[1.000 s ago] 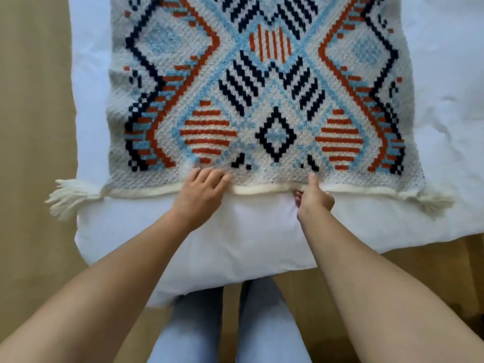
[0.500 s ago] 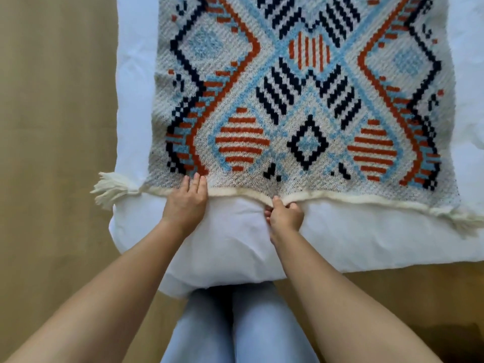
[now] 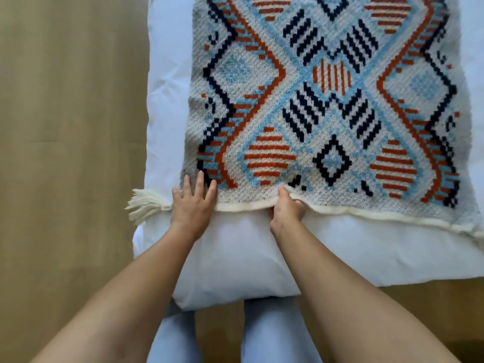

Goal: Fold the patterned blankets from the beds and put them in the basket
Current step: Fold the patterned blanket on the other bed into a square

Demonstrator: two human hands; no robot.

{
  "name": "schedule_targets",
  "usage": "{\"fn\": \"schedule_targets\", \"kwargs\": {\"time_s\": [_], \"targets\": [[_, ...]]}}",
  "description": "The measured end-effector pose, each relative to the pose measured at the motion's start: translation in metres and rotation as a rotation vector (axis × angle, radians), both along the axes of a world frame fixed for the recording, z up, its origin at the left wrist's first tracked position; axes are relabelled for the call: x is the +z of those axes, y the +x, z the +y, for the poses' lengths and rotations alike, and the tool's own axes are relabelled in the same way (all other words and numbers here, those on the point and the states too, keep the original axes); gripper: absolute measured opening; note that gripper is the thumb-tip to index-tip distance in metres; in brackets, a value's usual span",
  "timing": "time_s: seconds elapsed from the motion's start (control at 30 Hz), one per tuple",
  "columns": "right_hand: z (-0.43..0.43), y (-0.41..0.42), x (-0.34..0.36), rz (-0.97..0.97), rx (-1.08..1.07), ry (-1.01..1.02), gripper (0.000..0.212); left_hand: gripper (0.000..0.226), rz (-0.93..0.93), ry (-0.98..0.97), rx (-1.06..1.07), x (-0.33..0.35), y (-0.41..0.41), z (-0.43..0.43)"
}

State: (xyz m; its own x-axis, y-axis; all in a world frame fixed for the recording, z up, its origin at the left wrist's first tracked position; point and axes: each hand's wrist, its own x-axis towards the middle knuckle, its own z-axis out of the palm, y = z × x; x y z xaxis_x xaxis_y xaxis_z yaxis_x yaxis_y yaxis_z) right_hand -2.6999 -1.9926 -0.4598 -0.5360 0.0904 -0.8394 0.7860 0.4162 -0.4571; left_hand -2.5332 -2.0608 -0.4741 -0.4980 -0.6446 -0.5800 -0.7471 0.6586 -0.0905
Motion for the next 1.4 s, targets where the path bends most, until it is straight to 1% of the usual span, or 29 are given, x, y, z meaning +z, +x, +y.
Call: {"fn": "schedule_targets", "kwargs": {"time_s": [0.07,0.13,0.17,0.2,0.27,0.33,0.4,0.47,0.63,0.73,0.8,0.87,0.97,1.0,1.07,1.13,1.3,1.4], "targets": [[-0.009,0.005,0.005,0.077,-0.031,0.027,0.034,0.06,0.088,0.03,-0.041,0.006,0.007,-0.018],[-0.019,0.013,0.01,0.141,-0.064,0.075,0.05,0.051,0.222,0.064,-0.06,0.018,0.013,-0.036],[-0.024,0.018,0.014,0.167,-0.077,0.095,0.053,0.045,0.294,0.092,-0.066,0.025,0.018,-0.045],[-0.029,0.023,0.017,0.186,-0.099,0.104,0.051,0.037,0.362,0.114,-0.076,0.032,0.024,-0.054],[-0.037,0.033,0.025,0.212,-0.21,0.074,0.035,0.025,0.458,0.114,-0.11,0.045,0.035,-0.072],[-0.048,0.04,0.034,0.263,-0.345,0.038,0.018,0.022,0.501,0.087,-0.113,0.055,0.04,-0.092],[-0.058,0.043,0.041,0.337,-0.392,0.057,0.016,0.021,0.537,0.094,-0.131,0.065,0.038,-0.11],[-0.066,0.047,0.048,0.393,-0.392,0.082,0.022,0.022,0.558,0.121,-0.185,0.073,0.034,-0.123],[-0.095,0.054,0.057,0.446,-0.389,0.062,0.019,0.035,0.55,0.144,-0.325,0.093,0.015,-0.152],[-0.115,0.043,0.062,0.467,-0.407,0.059,0.022,0.036,0.534,0.14,-0.416,0.104,-0.003,-0.177],[-0.13,0.029,0.066,0.496,-0.383,0.08,0.027,0.036,0.517,0.132,-0.476,0.109,-0.017,-0.198],[-0.149,0.012,0.07,0.514,-0.358,0.104,0.026,0.028,0.495,0.151,-0.517,0.112,-0.035,-0.222],[-0.184,-0.018,0.073,0.522,-0.315,0.129,0.026,0.013,0.468,0.248,-0.494,0.113,-0.069,-0.26],[-0.196,-0.027,0.075,0.51,-0.296,0.136,0.026,0.013,0.47,0.278,-0.482,0.113,-0.08,-0.273],[-0.221,-0.045,0.075,0.481,-0.282,0.124,0.025,0.024,0.47,0.323,-0.462,0.113,-0.098,-0.3],[-0.245,-0.06,0.075,0.461,-0.287,0.127,0.027,0.029,0.43,0.356,-0.459,0.113,-0.113,-0.329],[-0.307,-0.095,0.075,0.445,-0.28,0.142,0.033,0.027,0.33,0.368,-0.424,0.115,-0.149,-0.405],[-0.353,-0.12,0.075,0.429,-0.288,0.092,0.033,0.023,0.288,0.357,-0.387,0.112,-0.177,-0.453]]}}
